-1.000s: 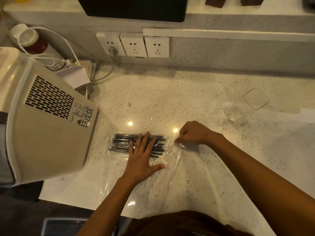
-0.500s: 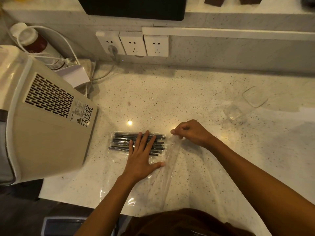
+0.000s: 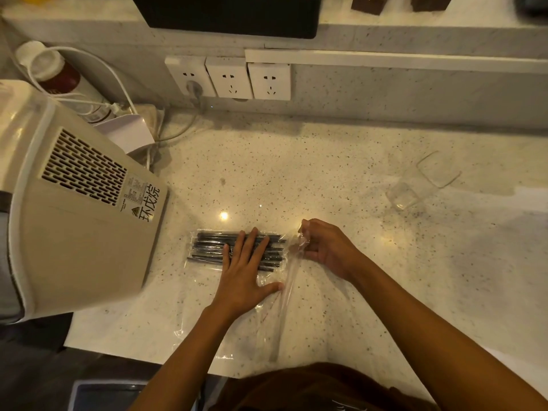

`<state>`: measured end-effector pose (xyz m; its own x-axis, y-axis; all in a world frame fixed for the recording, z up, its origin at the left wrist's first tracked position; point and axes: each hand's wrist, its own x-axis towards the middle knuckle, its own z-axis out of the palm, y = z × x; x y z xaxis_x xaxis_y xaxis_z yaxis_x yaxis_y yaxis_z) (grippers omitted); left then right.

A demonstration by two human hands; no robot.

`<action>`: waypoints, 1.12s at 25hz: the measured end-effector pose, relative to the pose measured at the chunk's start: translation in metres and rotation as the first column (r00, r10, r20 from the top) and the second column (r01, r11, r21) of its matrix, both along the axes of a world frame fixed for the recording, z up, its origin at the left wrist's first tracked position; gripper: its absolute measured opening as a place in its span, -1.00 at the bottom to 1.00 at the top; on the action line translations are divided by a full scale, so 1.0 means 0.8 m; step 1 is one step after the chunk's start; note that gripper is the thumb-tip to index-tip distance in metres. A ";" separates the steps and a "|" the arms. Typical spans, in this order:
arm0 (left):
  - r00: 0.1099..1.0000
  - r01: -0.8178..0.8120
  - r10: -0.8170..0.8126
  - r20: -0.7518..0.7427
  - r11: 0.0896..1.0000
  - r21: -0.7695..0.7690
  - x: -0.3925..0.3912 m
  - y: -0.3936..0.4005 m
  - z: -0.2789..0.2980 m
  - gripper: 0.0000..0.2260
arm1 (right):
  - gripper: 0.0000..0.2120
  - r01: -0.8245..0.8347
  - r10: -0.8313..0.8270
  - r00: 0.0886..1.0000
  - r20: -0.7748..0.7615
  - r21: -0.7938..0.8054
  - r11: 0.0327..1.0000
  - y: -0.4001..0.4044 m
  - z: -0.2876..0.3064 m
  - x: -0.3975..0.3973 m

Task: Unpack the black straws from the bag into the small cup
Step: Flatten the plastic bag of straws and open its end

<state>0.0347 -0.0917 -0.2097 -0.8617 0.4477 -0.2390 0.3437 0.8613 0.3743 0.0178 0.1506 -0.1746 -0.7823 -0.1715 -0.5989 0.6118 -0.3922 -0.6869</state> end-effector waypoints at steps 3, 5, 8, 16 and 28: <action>1.000 0.002 -0.002 -0.011 1.000 0.001 0.000 -0.001 -0.002 -0.05 | -0.60 0.086 -0.084 0.996 0.043 -0.036 0.996 -0.004 -0.003 0.010; 1.000 -0.001 0.001 -0.020 1.000 0.004 0.000 -0.001 -0.004 -0.05 | -0.56 0.096 -0.096 0.994 0.056 -0.002 0.995 -0.008 -0.001 0.013; 1.000 -0.003 0.003 -0.027 1.000 0.015 0.000 -0.001 -0.005 -0.05 | -0.54 0.121 -0.122 0.991 0.054 0.007 0.993 -0.016 -0.002 0.022; 1.000 0.011 -0.011 -0.016 1.000 -0.001 0.000 -0.003 -0.004 -0.05 | -0.72 0.070 -0.075 0.997 0.007 0.309 0.949 -0.010 -0.004 0.041; 0.999 0.011 -0.011 -0.043 1.000 -0.003 -0.001 -0.002 -0.008 -0.02 | -0.69 0.077 -0.083 0.991 0.104 0.062 0.995 -0.013 -0.007 0.080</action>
